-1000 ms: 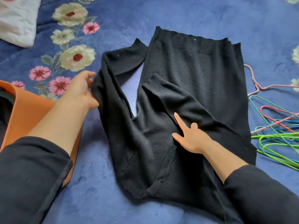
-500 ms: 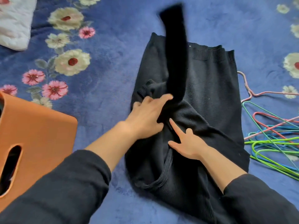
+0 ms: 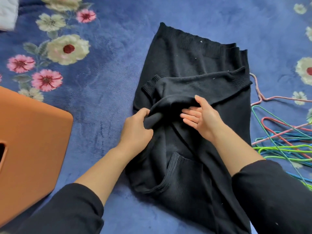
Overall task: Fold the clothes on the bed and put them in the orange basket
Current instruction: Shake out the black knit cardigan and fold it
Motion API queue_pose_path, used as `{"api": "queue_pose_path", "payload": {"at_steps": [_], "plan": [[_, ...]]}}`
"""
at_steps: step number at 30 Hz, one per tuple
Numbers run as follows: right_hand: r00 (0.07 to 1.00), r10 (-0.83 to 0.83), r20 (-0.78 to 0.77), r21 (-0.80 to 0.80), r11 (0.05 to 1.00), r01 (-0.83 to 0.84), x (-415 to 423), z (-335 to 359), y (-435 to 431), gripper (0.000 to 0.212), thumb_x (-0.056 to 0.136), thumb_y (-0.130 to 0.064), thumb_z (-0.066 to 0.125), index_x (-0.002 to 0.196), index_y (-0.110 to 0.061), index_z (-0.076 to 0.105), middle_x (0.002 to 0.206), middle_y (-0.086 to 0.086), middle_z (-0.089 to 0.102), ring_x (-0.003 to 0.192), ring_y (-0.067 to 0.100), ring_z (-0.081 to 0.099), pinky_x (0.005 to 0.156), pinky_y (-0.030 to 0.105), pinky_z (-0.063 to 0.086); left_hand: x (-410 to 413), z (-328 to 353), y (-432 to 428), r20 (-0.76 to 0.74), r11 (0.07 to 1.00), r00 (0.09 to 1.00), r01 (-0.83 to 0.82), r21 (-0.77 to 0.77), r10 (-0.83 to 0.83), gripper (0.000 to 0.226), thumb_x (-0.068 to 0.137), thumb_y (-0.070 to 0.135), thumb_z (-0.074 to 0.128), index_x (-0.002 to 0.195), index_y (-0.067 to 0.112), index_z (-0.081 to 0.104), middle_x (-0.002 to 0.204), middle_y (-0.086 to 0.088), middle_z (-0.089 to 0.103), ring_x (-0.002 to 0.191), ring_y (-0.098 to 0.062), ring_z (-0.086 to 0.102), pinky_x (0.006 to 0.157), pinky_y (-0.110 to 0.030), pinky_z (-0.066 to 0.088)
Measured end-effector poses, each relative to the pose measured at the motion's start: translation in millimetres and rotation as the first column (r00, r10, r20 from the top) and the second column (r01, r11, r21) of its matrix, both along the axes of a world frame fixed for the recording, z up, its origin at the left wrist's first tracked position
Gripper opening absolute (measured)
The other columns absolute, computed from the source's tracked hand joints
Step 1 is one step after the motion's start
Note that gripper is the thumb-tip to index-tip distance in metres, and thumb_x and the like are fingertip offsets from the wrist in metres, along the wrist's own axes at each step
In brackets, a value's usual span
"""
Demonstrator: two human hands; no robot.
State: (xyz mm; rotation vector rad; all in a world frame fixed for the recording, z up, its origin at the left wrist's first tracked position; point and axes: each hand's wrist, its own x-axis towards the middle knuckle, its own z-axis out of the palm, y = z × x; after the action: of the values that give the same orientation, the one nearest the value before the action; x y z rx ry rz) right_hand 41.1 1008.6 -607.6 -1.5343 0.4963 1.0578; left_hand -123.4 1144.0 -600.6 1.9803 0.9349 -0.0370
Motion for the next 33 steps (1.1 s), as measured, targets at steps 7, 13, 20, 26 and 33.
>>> {"api": "queue_pose_path", "payload": {"at_steps": [7, 13, 20, 26, 33], "plan": [[0.934, -0.345, 0.096, -0.082, 0.932, 0.353, 19, 1, 28, 0.069, 0.056, -0.023, 0.084, 0.120, -0.017, 0.061, 0.109, 0.005, 0.069, 0.092, 0.026, 0.068, 0.079, 0.039, 0.058, -100, 18, 1, -0.062, 0.785, 0.961, 0.256, 0.564, -0.269, 0.055, 0.059, 0.001, 0.051, 0.104, 0.034, 0.053, 0.076, 0.003, 0.057, 0.059, -0.027, 0.058, 0.042, -0.032, 0.044], [0.939, -0.316, 0.138, -0.071, 0.942, 0.328, 27, 11, 20, 0.053, 0.075, -0.026, 0.074, 0.126, -0.018, 0.059, 0.111, 0.004, 0.070, 0.091, 0.021, 0.069, 0.080, 0.036, 0.058, -145, 3, -19, -0.209, 0.967, 0.946, -0.229, 0.112, 0.248, 0.026, 0.074, 0.016, 0.073, 0.068, 0.025, 0.049, 0.073, 0.005, 0.053, 0.068, -0.019, 0.053, 0.059, -0.031, 0.040], [0.858, -0.388, 0.335, 0.168, 0.921, 0.351, 50, 50, 25, 0.041, 0.088, -0.016, 0.062, 0.127, -0.007, 0.056, 0.112, 0.008, 0.071, 0.094, 0.021, 0.071, 0.072, 0.035, 0.059, -138, 6, -29, -0.108, 0.956, 0.950, -0.289, 0.050, 0.292, 0.040, 0.071, -0.005, 0.061, 0.064, 0.023, 0.034, 0.058, 0.005, 0.038, 0.060, -0.020, 0.030, 0.053, -0.028, 0.028], [0.809, -0.361, 0.465, 0.234, 0.931, 0.281, 67, 83, 13, 0.043, 0.096, -0.001, 0.043, 0.136, -0.014, 0.049, 0.105, 0.001, 0.068, 0.081, 0.013, 0.068, 0.074, 0.032, 0.059, -167, 26, -40, -0.019, 0.946, 0.965, -0.254, 0.199, 0.263, 0.045, 0.075, -0.014, 0.056, 0.080, 0.031, 0.055, 0.089, 0.008, 0.045, 0.078, -0.004, 0.051, 0.067, -0.023, 0.043], [0.875, 0.135, 0.466, -0.572, 0.800, 0.181, 23, 11, -74, 0.040, 0.089, -0.012, 0.051, 0.129, -0.008, 0.052, 0.110, 0.004, 0.059, 0.091, 0.022, 0.054, 0.089, 0.036, 0.048, -196, -3, -52, -0.195, 0.978, 0.961, -0.205, -0.035, 0.194, 0.048, 0.082, -0.005, 0.055, 0.106, 0.035, 0.065, 0.101, 0.006, 0.055, 0.082, -0.005, 0.056, 0.081, -0.027, 0.046]]}}
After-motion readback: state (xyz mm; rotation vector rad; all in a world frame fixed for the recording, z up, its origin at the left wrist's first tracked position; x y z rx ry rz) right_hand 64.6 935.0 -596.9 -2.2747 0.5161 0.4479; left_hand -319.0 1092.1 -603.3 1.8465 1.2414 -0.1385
